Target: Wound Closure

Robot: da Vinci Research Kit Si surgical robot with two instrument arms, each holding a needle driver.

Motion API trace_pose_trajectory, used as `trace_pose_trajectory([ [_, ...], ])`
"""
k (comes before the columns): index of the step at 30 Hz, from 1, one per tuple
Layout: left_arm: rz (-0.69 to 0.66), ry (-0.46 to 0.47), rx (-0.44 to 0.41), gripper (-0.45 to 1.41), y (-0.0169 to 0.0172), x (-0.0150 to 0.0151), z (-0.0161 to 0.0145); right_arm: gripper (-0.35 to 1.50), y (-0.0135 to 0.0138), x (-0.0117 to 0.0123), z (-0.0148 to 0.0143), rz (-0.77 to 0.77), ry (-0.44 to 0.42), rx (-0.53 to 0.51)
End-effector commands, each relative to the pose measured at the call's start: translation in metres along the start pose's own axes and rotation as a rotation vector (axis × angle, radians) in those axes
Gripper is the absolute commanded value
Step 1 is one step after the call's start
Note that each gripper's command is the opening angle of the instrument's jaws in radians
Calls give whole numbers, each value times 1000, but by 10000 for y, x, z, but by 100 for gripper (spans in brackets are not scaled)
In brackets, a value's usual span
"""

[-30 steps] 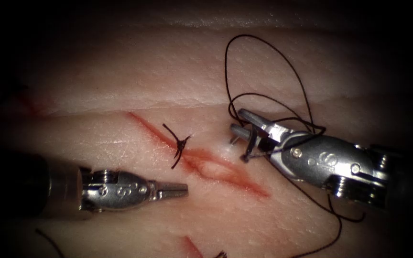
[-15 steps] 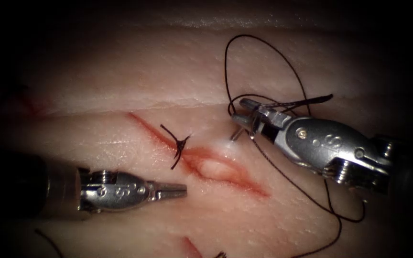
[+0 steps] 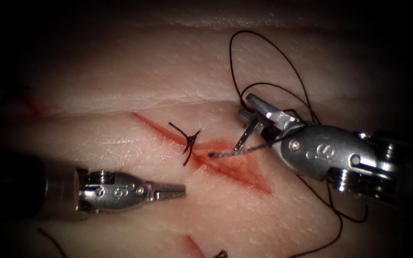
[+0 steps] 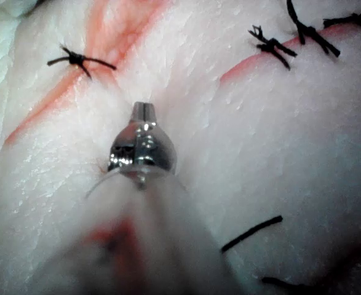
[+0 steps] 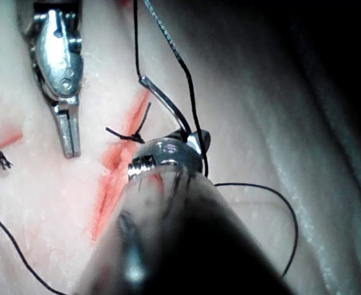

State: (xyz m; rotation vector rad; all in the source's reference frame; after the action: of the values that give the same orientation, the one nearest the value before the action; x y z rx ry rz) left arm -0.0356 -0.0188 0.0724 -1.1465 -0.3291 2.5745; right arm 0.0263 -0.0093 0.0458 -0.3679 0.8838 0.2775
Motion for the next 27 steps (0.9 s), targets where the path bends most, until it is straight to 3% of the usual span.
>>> trace_pose_trajectory([
  [1,1,1,0,-1,-1,0,7,-35,3,1,12,0,1,-8],
  [4,1,0,1,-1,0,-1,6,-35,4,-1,14,114,14,37],
  [5,1,0,1,-1,0,-1,6,-35,5,-6,17,293,34,95],
  [12,1,0,1,-3,0,-1,6,-35,8,-19,24,463,45,167],
  [16,1,0,2,-3,0,-1,6,-35,16,-27,30,639,38,231],
  [21,1,0,3,-3,1,0,7,-35,37,-47,47,949,36,387],
  [27,1,0,2,-3,1,-1,6,-35,41,-53,55,1006,42,428],
])
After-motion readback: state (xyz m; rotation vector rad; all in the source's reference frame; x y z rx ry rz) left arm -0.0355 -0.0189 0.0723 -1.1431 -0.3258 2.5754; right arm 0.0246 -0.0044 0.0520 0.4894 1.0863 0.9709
